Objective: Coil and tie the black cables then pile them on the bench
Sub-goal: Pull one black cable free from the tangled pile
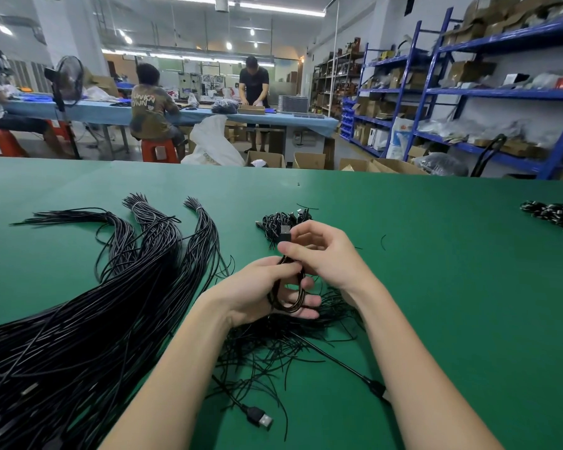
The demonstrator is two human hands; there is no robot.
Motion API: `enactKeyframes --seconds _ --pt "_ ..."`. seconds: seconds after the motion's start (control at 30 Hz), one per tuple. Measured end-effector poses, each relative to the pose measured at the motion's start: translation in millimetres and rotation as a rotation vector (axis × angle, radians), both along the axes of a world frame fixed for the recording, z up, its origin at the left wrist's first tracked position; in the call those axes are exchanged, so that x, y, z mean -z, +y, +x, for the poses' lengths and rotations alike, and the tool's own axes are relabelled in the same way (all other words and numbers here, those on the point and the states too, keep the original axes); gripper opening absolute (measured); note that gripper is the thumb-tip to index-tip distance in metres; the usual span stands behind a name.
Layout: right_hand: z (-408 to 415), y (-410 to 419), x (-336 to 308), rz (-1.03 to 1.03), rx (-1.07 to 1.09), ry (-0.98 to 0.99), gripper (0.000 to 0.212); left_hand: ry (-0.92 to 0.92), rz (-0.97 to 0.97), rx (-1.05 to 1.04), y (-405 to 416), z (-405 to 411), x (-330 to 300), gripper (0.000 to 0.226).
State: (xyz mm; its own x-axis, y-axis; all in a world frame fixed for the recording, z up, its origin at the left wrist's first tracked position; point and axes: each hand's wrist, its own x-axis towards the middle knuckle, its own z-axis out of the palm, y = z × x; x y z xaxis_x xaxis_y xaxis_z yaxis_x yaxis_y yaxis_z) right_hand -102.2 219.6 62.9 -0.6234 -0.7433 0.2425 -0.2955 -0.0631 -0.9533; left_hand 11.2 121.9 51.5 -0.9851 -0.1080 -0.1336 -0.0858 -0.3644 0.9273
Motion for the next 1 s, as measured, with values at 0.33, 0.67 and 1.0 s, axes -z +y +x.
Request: enactKeyframes --seconds 0.33,0.67,1.0 --pt "22.7 14.8 6.0 0.307 0.174 0.181 0.025 0.105 0.038 -0.412 -14.7 -18.4 17.8 0.017" --pt "32.8 3.6 20.3 0.437 0.019 0.101 0.013 0.145 0.04 -0.468 -17.3 -22.1 24.0 0.021" --pt "4.1 31.1 2.6 0.356 0.117 0.123 0.012 0.114 -0.42 -0.274 -16.6 -16.9 27.5 0.025"
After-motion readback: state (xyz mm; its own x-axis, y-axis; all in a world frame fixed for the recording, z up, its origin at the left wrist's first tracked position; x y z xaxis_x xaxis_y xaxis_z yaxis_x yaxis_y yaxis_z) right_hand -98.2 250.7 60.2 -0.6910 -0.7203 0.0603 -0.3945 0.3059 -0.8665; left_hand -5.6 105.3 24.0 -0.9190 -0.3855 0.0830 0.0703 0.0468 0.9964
